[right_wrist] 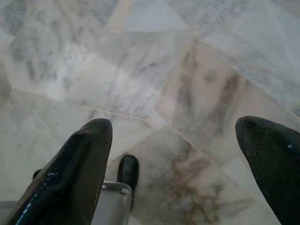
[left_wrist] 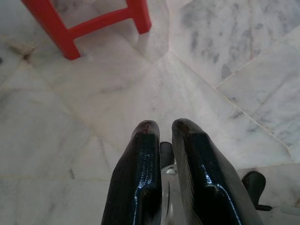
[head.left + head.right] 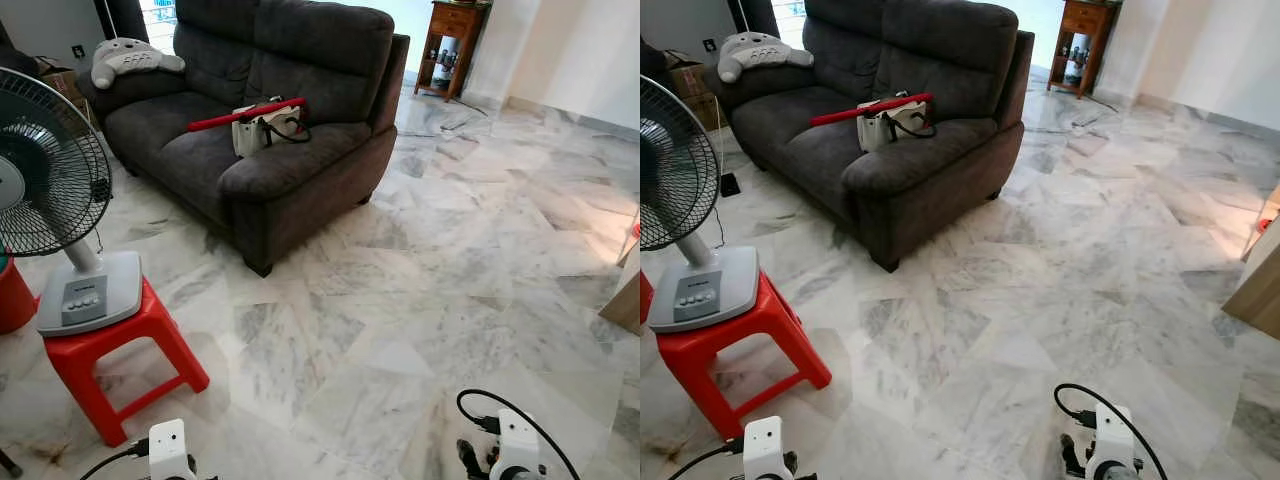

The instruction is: Picking trash to rubbish bin

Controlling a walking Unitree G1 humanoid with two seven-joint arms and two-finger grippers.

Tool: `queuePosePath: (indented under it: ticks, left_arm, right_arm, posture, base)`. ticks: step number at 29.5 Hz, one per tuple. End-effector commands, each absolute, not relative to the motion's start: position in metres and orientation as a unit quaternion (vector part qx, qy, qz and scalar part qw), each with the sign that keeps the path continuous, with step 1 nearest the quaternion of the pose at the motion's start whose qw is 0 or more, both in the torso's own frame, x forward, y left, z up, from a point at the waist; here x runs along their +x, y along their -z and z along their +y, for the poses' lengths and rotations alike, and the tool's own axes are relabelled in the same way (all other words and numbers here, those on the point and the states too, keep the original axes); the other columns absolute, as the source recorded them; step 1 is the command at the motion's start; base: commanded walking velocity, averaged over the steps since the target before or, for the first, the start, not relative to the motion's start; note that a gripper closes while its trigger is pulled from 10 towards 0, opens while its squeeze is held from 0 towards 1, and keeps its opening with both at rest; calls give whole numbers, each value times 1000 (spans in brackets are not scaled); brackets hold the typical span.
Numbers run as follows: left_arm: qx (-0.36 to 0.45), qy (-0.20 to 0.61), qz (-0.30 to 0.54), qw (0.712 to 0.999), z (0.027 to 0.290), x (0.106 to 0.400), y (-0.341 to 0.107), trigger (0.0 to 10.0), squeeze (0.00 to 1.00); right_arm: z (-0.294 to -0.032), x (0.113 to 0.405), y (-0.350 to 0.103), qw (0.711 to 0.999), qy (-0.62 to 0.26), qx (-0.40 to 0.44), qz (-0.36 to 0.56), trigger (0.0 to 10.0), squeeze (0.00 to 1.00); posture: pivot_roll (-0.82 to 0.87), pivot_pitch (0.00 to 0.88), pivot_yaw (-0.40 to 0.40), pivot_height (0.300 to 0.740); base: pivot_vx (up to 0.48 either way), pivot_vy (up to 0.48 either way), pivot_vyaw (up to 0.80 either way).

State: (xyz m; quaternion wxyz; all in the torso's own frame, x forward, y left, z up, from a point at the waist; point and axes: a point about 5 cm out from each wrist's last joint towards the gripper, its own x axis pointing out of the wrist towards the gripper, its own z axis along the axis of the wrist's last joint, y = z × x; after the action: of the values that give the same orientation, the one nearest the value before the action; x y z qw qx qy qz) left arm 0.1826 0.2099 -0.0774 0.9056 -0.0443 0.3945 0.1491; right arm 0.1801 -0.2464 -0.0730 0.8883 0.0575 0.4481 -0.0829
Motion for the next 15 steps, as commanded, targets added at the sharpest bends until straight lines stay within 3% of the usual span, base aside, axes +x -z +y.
queuePosePath:
  ticks: [1, 5, 10, 13, 15]
  left_arm:
    - [-48, -159, 398, 902, 212, 180, 78, 10000, 0]
    - [-48, -159, 398, 902, 212, 180, 79, 10000, 0]
    - [-45, -156, 399, 902, 214, 180, 78, 10000, 0]
    - [-43, -154, 399, 903, 214, 181, 78, 10000, 0]
    - [-40, -152, 399, 903, 215, 181, 77, 10000, 0]
  right_arm:
    - [-243, 185, 72, 893, 77, 51, 441, 10000, 0]
    - [-242, 185, 72, 893, 73, 46, 442, 10000, 0]
    - [-236, 187, 72, 895, 75, 53, 437, 10000, 0]
    - [-235, 187, 73, 894, 81, 61, 437, 10000, 0]
    - [-220, 201, 70, 898, 72, 62, 431, 10000, 0]
  posture:
    - [4, 28, -60, 740]
    - [6, 28, -61, 740]
    - [7, 30, -51, 740]
    - [7, 30, -51, 740]
    - [8, 29, -40, 740]
  base:
    - [0, 330, 0]
    - [0, 334, 0]
    - [0, 335, 497]
    - [0, 336, 0]
    - [0, 332, 0]
